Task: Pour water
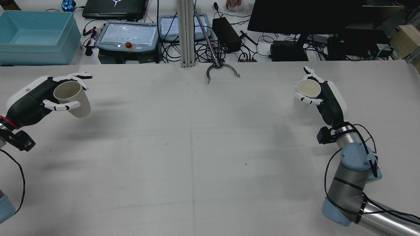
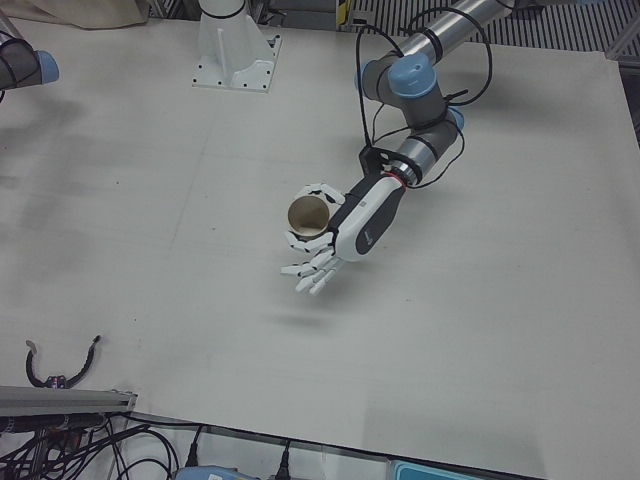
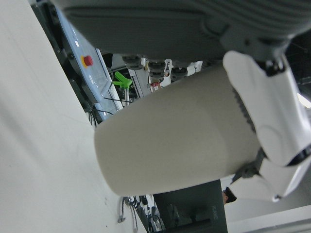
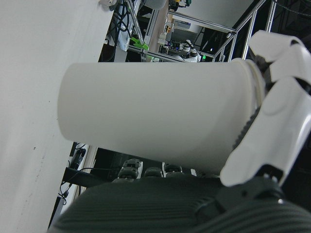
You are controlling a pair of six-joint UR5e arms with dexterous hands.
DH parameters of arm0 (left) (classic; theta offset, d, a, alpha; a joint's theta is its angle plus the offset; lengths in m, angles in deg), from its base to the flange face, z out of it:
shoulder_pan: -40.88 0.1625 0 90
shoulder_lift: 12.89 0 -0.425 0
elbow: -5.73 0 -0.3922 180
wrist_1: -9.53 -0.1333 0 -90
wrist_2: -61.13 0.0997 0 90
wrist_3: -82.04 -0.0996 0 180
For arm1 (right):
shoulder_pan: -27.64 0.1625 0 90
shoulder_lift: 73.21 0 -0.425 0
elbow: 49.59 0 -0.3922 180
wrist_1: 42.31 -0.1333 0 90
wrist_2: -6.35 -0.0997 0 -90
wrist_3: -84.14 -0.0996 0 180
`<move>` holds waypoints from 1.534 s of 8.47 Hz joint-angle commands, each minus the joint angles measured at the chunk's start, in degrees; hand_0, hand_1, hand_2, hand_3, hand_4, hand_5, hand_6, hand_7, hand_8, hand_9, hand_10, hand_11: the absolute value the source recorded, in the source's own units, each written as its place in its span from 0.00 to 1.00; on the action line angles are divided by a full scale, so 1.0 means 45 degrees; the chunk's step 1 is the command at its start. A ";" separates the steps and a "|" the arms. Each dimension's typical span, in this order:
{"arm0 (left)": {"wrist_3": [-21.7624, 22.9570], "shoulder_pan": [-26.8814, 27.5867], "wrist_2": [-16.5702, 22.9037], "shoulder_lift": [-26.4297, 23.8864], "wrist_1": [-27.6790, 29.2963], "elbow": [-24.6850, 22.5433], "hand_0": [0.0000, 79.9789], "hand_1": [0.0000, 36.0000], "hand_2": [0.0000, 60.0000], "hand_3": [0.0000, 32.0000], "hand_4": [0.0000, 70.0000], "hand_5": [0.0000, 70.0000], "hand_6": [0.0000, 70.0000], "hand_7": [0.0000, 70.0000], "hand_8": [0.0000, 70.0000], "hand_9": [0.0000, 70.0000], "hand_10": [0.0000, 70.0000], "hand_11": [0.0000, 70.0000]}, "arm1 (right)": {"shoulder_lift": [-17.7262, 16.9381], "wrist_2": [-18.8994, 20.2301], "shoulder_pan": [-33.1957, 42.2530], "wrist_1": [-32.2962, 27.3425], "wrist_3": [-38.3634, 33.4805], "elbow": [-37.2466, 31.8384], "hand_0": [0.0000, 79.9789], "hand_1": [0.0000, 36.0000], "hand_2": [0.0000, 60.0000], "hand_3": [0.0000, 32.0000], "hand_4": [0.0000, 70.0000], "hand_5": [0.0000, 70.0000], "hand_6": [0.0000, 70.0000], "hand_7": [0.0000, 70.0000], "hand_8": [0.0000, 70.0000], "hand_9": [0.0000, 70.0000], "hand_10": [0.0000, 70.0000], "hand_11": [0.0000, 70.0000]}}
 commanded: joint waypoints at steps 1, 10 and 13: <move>-0.0926 0.0204 0.1200 -0.3804 -0.1768 -0.0021 0.54 0.72 1.00 0.00 0.82 0.62 0.18 0.38 0.09 0.10 0.03 0.05 | -0.0002 0.0032 0.0320 0.0576 0.0021 0.0978 0.58 0.64 0.88 0.00 0.18 1.00 0.11 0.19 0.01 0.02 0.06 0.11; -0.2515 0.3953 0.1672 -0.7548 -0.3102 0.0681 0.54 0.72 1.00 0.00 0.82 0.61 0.19 0.39 0.09 0.11 0.03 0.05 | 0.1202 0.0423 0.0203 0.2860 0.6375 0.6523 0.59 0.76 1.00 0.00 0.13 1.00 0.12 0.25 0.01 0.03 0.09 0.15; -0.2495 0.4053 0.1672 -0.7666 -0.3141 0.0585 0.53 0.73 1.00 0.00 0.82 0.61 0.18 0.39 0.09 0.11 0.03 0.05 | 0.1658 0.0346 -0.0324 0.3780 1.1388 0.9234 0.59 0.78 1.00 0.00 0.09 1.00 0.11 0.24 0.01 0.03 0.05 0.10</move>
